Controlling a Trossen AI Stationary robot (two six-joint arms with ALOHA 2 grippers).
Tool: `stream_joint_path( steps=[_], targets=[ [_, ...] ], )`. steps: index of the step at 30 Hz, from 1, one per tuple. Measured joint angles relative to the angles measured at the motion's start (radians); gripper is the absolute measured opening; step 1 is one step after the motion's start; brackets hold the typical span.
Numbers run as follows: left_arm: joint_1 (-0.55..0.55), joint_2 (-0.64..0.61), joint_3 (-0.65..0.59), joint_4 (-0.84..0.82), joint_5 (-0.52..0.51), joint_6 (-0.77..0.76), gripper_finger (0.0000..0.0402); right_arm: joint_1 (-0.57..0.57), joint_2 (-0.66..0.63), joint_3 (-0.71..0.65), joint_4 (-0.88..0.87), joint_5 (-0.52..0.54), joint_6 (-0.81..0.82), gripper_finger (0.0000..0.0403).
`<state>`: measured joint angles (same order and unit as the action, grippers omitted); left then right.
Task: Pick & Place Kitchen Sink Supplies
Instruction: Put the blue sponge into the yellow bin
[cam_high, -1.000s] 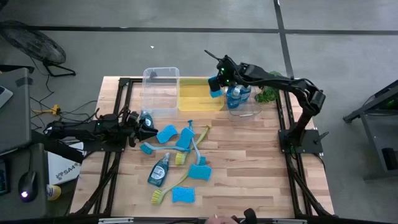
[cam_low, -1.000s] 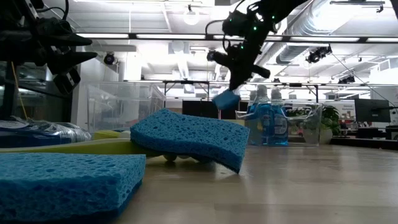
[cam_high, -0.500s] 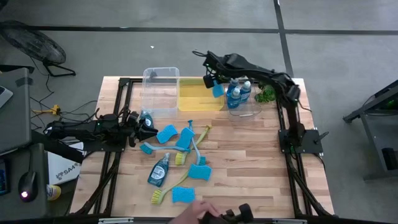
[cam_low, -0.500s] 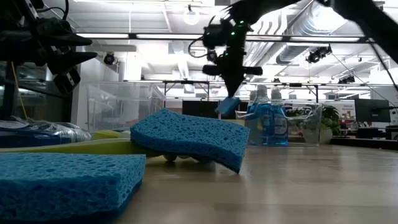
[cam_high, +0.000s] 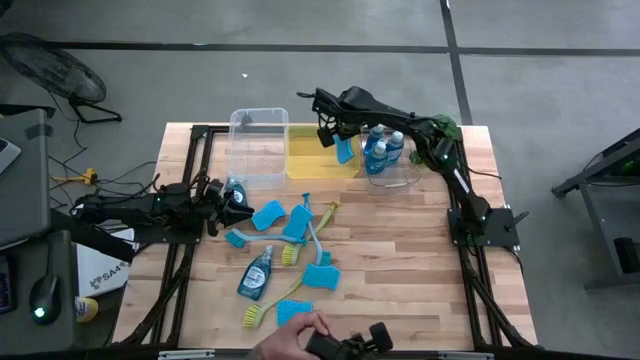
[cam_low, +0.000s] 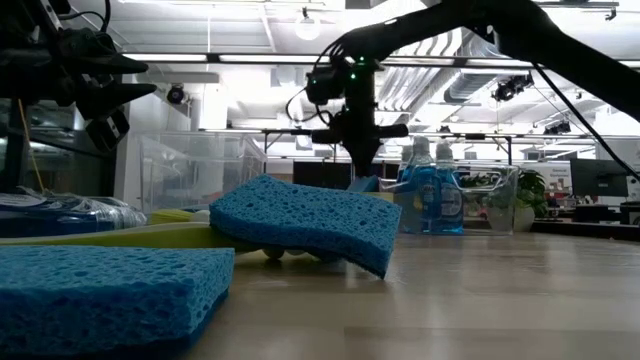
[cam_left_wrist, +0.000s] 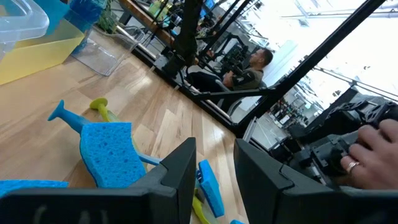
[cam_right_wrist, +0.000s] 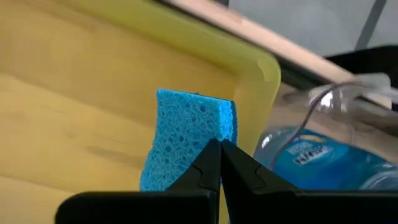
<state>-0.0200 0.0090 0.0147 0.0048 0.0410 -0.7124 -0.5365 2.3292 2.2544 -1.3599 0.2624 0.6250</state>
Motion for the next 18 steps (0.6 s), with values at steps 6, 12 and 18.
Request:
stream_joint_path(
  steps=[6, 12, 18],
  targets=[
    [0.000, 0.000, 0.000, 0.000, 0.000, 0.000, 0.0105, 0.001, 0.006, -0.012, -0.014, 0.015, 0.003, 0.0000],
    [0.000, 0.000, 0.000, 0.000, 0.000, 0.000, 0.0105, 0.001, 0.006, -0.012, -0.028, 0.020, 0.003, 0.0000],
    [0.000, 0.000, 0.000, 0.000, 0.000, 0.000, 0.0105, 0.000, 0.006, -0.012, -0.048, 0.021, 0.010, 0.0000]
  ],
)
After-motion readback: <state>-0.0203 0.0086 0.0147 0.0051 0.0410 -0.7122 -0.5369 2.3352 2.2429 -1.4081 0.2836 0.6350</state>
